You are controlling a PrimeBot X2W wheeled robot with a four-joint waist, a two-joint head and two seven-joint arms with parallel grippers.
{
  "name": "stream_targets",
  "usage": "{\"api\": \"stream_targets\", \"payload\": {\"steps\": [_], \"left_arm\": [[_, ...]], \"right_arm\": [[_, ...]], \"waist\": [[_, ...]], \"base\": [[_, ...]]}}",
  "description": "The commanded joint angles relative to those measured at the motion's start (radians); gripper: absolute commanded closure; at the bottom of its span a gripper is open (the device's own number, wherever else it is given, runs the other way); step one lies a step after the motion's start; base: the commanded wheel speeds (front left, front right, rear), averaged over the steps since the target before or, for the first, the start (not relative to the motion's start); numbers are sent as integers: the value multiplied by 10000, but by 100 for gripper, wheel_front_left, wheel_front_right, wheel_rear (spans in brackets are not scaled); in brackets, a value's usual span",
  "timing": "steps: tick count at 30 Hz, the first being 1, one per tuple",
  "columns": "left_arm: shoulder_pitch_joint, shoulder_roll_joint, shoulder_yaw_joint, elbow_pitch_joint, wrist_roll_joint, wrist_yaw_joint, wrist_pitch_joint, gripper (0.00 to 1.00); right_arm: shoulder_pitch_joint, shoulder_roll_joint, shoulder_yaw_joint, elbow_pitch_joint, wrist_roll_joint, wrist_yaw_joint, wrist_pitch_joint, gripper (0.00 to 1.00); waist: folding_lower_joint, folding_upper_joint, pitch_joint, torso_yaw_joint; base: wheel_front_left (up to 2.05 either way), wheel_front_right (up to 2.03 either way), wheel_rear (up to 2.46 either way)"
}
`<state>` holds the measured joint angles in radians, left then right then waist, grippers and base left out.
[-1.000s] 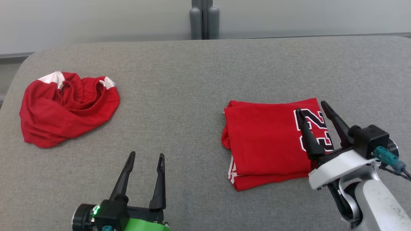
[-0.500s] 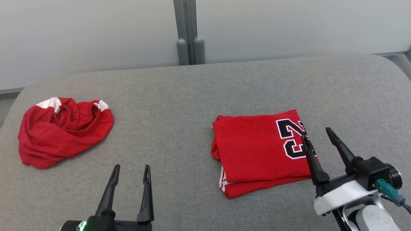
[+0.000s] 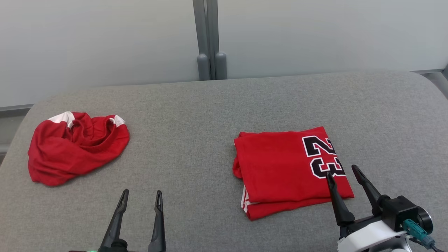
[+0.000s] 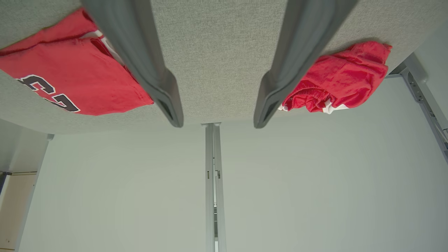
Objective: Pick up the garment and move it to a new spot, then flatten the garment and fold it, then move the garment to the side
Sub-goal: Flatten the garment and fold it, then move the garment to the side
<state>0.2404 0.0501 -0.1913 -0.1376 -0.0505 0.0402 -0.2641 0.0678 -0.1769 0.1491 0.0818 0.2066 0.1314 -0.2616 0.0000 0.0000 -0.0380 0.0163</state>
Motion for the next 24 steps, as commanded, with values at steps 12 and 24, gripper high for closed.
{"api": "stream_targets", "payload": {"steps": [12, 24], "left_arm": [[154, 10, 52, 165, -106, 183, 0, 0], [47, 10, -12, 237, -162, 284, -1, 0]], "right_arm": [[157, 115, -19, -120, -47, -16, -48, 0], [88, 150, -11, -82, 34, -16, -48, 0]], "waist": [[0, 0, -92, 76], [0, 0, -13, 250]], "base": [[0, 0, 0], [0, 0, 0]]}}
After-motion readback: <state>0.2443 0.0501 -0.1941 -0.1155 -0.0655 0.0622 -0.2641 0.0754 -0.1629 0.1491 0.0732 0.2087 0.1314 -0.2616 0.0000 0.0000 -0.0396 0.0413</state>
